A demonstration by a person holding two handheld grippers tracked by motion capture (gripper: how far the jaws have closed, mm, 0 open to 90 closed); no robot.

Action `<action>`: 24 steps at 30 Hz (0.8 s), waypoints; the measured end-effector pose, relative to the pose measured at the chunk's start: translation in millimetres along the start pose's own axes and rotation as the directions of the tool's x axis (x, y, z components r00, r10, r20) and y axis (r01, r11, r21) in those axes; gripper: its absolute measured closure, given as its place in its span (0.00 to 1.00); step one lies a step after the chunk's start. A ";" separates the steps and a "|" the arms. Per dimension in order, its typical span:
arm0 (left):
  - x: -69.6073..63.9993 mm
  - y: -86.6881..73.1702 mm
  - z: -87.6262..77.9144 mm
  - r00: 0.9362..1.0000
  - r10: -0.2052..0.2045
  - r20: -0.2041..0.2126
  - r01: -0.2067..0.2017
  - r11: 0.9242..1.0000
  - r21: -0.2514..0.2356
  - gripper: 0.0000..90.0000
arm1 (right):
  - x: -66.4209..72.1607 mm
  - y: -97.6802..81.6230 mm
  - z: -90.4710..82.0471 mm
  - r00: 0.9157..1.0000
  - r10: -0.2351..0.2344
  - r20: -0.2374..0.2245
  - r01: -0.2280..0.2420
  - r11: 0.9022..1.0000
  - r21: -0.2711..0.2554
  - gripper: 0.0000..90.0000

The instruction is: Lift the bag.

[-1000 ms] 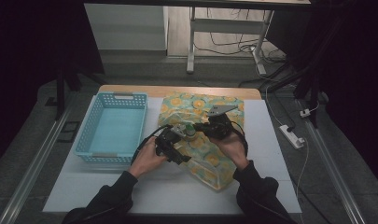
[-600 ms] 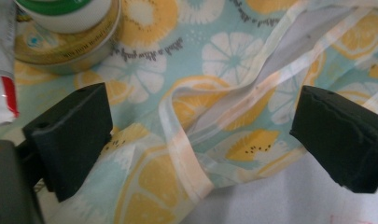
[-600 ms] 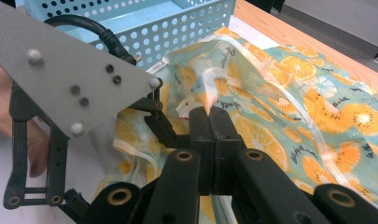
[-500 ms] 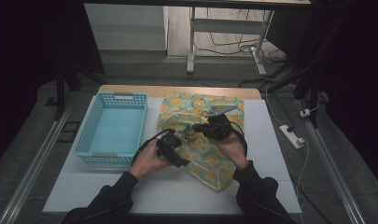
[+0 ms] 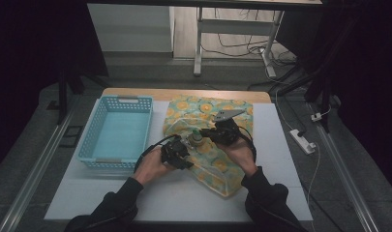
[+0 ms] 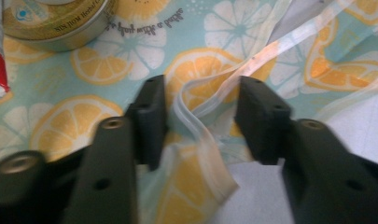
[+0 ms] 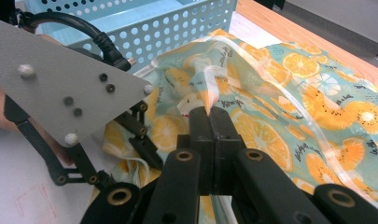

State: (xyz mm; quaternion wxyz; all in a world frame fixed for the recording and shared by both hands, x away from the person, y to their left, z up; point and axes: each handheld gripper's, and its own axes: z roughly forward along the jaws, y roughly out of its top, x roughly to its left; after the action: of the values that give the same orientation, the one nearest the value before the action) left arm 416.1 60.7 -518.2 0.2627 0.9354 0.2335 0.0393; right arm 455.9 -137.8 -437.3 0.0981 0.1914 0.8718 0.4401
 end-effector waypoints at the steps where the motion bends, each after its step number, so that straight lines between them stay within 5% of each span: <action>1: -1.1 0.0 -0.1 1.000 0.002 0.003 -0.002 1.000 -0.001 0.71 | 0.0 -0.1 0.2 1.000 -0.001 0.000 0.001 1.000 0.001 1.00; 8: -8.4 0.9 -0.3 0.999 0.034 -0.012 -0.034 0.999 0.010 0.97 | 0.3 -0.7 1.3 1.000 -0.001 -0.003 0.001 1.000 0.009 1.00; 20: -16.2 7.1 -9.3 0.997 0.043 -0.067 -0.044 0.999 -0.017 0.99 | -2.2 0.4 -3.1 1.000 0.003 -0.004 -0.003 1.000 0.001 1.00; 24: -17.9 11.1 -19.6 0.998 -0.010 -0.059 0.007 0.999 -0.054 0.99 | -2.5 1.4 -5.1 1.000 0.004 -0.002 -0.004 1.000 -0.001 1.00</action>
State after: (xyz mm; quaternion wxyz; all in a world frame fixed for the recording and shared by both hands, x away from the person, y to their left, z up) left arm 401.0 53.5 -494.8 0.2811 0.9254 0.2438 0.0720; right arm 456.8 -141.8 -433.2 0.0963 0.1927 0.8714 0.4408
